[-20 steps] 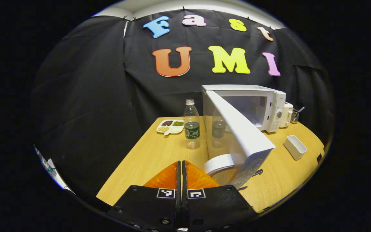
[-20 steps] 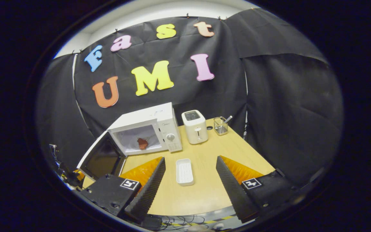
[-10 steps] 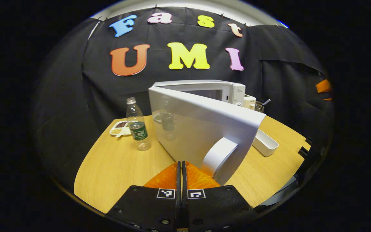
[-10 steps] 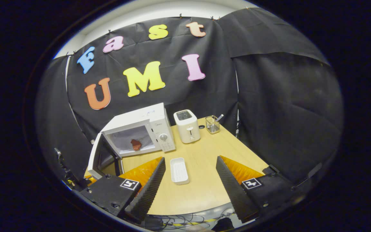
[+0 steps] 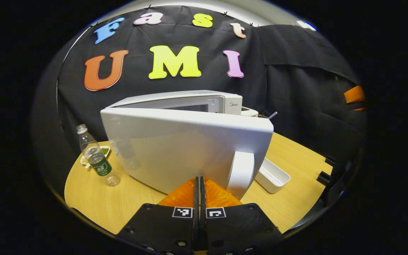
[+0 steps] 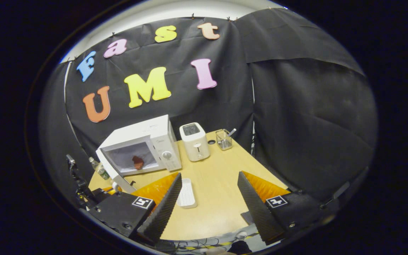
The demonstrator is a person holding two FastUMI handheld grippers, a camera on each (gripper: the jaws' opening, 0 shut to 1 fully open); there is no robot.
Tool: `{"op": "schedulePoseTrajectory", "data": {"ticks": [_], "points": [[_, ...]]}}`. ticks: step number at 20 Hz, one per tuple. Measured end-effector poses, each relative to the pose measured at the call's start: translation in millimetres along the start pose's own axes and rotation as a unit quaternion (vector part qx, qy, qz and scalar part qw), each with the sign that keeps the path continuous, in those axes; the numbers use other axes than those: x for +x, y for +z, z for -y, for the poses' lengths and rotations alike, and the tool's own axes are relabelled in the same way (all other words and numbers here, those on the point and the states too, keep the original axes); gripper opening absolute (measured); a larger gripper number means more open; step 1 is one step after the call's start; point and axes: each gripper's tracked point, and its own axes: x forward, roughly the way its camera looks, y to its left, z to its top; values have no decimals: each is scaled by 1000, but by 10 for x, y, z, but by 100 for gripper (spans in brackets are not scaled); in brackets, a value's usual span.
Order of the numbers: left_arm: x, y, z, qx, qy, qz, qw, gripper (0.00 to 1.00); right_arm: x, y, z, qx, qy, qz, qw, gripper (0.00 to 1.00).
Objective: Open the microwave oven with the left hand, put the food in, and close the microwave oven.
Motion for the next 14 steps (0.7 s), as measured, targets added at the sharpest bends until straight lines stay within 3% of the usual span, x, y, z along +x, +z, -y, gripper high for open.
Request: {"op": "schedulePoseTrajectory", "data": {"ticks": [7, 14], "points": [[580, 334, 231, 1, -15, 7, 1000, 0, 265, 139, 105, -5, -5, -8, 1000, 100], [1132, 583, 233, -6, 31, 9, 999, 0, 651, 223, 179, -21, 37, -27, 999, 100]]}}
